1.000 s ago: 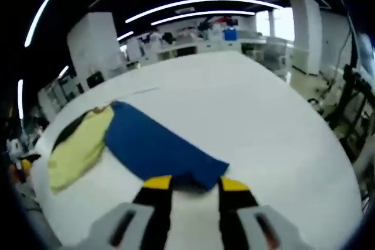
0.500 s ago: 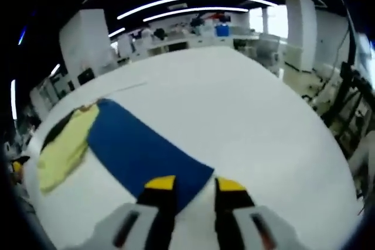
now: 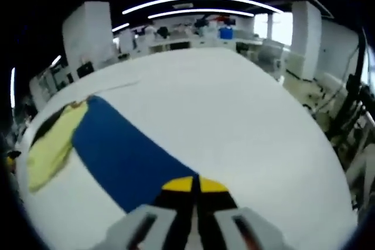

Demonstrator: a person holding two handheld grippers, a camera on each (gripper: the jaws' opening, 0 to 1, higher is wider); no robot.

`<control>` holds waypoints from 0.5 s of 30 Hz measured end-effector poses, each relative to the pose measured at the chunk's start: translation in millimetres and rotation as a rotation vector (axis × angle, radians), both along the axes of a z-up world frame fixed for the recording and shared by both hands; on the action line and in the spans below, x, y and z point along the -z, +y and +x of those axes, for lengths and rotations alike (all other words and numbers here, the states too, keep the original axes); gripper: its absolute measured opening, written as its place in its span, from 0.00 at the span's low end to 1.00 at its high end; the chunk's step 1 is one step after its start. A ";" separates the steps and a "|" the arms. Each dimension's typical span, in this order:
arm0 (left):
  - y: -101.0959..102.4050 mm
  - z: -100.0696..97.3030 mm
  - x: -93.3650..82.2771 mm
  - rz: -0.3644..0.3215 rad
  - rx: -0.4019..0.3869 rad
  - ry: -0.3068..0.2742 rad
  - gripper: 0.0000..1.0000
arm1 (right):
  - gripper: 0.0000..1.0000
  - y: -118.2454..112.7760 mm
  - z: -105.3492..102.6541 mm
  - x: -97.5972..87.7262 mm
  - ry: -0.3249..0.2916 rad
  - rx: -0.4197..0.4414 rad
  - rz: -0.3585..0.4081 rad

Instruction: Fold the garment on the visible template until the final outline fits inside the template.

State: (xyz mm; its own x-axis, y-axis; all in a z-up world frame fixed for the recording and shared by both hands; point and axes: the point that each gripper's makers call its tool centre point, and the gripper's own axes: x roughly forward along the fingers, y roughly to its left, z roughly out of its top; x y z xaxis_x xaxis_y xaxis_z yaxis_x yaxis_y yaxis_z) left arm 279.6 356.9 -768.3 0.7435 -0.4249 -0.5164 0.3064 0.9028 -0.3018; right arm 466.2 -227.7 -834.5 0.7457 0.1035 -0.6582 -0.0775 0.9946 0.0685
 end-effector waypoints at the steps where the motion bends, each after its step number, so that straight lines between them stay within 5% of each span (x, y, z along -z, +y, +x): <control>1: -0.9 0.1 -0.4 0.001 0.000 0.002 0.75 | 0.00 -3.0 5.3 0.6 -0.005 0.008 0.004; 8: 3.7 5.1 -4.4 -0.008 -0.038 -0.006 0.75 | 0.00 -18.4 44.3 -4.9 -0.015 -0.017 -0.051; 15: 7.9 4.4 -1.3 -0.003 -0.069 0.005 0.75 | 0.00 -21.3 57.6 -3.9 -0.014 -0.033 -0.083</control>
State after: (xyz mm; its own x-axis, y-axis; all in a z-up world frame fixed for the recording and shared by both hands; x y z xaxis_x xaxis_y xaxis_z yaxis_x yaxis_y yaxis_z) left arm 284.0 364.8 -767.0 0.7689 -0.3737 -0.5188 0.2416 0.9211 -0.3054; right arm 523.8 -249.0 -830.6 0.7519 0.0737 -0.6551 -0.1108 0.9937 -0.0155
